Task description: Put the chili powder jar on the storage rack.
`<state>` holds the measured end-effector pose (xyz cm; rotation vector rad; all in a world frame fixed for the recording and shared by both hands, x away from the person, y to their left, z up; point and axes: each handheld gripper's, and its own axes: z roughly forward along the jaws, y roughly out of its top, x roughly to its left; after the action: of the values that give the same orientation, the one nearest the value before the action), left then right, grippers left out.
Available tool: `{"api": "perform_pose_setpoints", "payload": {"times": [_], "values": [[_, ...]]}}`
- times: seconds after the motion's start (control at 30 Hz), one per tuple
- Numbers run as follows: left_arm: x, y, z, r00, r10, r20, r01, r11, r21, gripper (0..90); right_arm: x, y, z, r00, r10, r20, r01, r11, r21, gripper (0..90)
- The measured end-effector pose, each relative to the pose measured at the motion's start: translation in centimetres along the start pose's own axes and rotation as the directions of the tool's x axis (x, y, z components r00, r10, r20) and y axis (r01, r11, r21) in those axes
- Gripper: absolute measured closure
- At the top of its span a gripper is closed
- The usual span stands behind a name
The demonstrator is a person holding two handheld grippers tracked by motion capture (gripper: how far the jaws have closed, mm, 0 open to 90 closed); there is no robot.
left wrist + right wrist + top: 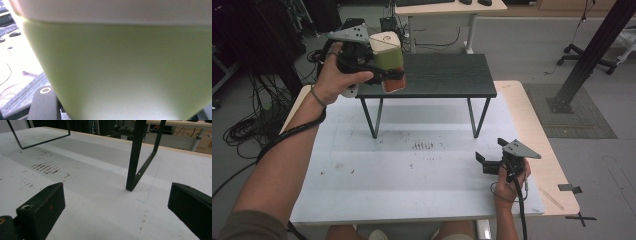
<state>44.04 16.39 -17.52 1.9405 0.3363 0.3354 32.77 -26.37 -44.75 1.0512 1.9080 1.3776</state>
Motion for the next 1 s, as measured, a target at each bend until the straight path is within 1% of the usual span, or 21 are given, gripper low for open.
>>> {"api": "perform_pose_setpoints", "payload": {"times": [0.2, 0.27, 0.4, 0.5, 0.67, 0.8, 1.0], "values": [[1.3, 0.6, 1.2, 0.9999, -0.010, -0.007, 0.010, 0.9999, 0.009, 30.0, 0.0, 0.0, -0.1, 1.0000, 0.003, 0.003, -0.003, 1.000, -0.005, 1.1], [1.8, 0.7, 1.6, 0.9997, -0.019, -0.013, 0.019, 0.9998, 0.010, 30.0, 0.0, 0.0, -0.1, 1.0000, 0.005, 0.004, -0.005, 1.000, -0.006, 1.1], [2.6, 0.8, 2.5, 0.9996, -0.019, -0.022, 0.020, 0.9990, 0.039, 30.0, 0.0, 0.0, 0.0, 1.0000, 0.000, -0.004, 0.000, 1.000, -0.003, 1.1], [3.2, 0.9, 3.2, 0.9992, -0.029, -0.027, 0.030, 0.9990, 0.033, 30.0, 0.0, 0.0, 0.0, 1.0000, 0.000, 0.000, 0.000, 1.000, -0.003, 1.1], [3.9, 0.7, 4.2, 0.9986, -0.038, -0.037, 0.040, 0.9984, 0.040, 30.0, 0.0, 0.0, 0.0, 1.0000, -0.001, -0.003, 0.001, 1.000, 0.000, 1.1], [4.7, 0.4, 4.9, 0.9972, -0.055, -0.050, 0.057, 0.9974, 0.043, 30.0, 0.0, 0.0, 0.0, 1.0000, 0.001, 0.004, -0.001, 1.000, -0.002, 1.1], [5.1, -0.2, 5.8, 0.9963, -0.060, -0.061, 0.064, 0.9958, 0.066, 30.1, 0.0, 0.0, 0.0, 1.0000, 0.001, 0.005, -0.001, 1.000, -0.003, 1.1]]}}
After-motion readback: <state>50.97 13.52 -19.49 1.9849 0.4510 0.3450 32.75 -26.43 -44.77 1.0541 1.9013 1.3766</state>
